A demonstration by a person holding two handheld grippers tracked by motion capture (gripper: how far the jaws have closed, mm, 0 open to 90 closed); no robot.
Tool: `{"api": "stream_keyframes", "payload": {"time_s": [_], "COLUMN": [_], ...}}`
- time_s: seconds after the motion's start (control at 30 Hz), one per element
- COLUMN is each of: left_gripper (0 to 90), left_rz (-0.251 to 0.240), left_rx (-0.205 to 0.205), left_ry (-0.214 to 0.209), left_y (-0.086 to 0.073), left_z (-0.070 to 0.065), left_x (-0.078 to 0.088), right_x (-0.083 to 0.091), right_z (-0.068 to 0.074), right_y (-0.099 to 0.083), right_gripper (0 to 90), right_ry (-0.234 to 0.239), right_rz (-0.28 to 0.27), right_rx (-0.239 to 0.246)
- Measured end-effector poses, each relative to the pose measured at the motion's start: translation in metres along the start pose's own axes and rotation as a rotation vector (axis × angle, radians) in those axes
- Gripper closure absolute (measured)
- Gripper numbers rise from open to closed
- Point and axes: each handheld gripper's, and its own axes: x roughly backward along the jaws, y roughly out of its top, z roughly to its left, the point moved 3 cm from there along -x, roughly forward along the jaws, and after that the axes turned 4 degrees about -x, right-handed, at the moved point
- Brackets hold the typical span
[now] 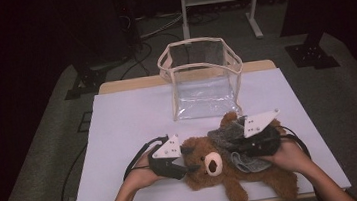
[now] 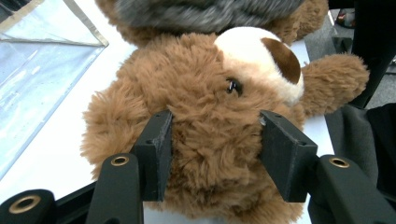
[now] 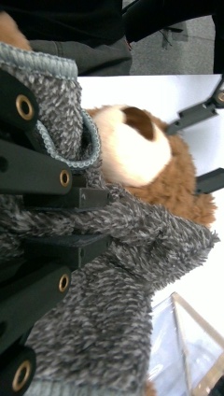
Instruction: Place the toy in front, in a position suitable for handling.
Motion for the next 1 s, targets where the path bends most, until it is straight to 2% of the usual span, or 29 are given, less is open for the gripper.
{"api": "stream_keyframes", "payload": {"time_s": [0.1, 0.13, 0.27, 0.5, 0.63, 0.77, 0.93, 0.97, 1.0], "left_gripper": [45.2, 44.9, 44.9, 45.0, 45.2, 45.6, 45.8, 45.9, 45.9], "left_rz": [0.000, 0.006, 0.007, 0.015, 0.006, 0.007, 0.005, 0.005, -0.005], "left_rx": [0.003, 0.003, 0.006, -0.002, 0.008, 0.019, 0.036, 0.036, 0.049], "left_ry": [0.000, 0.001, -0.004, -0.008, -0.012, -0.009, -0.006, -0.006, -0.008], "left_y": [-0.001, -0.003, -0.006, -0.005, -0.005, -0.003, 0.002, 0.002, 0.004], "left_z": [0.000, -0.001, -0.003, -0.006, -0.006, -0.004, 0.001, 0.001, 0.004], "left_x": [0.001, 0.003, 0.003, -0.001, -0.007, -0.013, -0.022, -0.022, -0.026], "right_x": [0.009, 0.017, 0.031, 0.041, 0.043, 0.042, 0.041, 0.041, 0.042], "right_z": [0.001, 0.004, 0.010, 0.020, 0.027, 0.022, 0.001, 0.001, -0.007], "right_y": [-0.008, -0.016, -0.031, -0.046, -0.059, -0.060, -0.056, -0.056, -0.054], "right_gripper": [78.4, 78.4, 78.4, 78.2, 77.8, 78.0, 78.1, 78.1, 78.1], "right_ry": [-0.011, -0.022, -0.044, -0.082, -0.105, -0.109, -0.111, -0.111, -0.120], "right_rz": [-0.016, -0.036, -0.074, -0.110, -0.153, -0.158, -0.130, -0.130, -0.120], "right_rx": [-0.015, -0.034, -0.061, -0.076, -0.087, -0.093, -0.092, -0.092, -0.090]}}
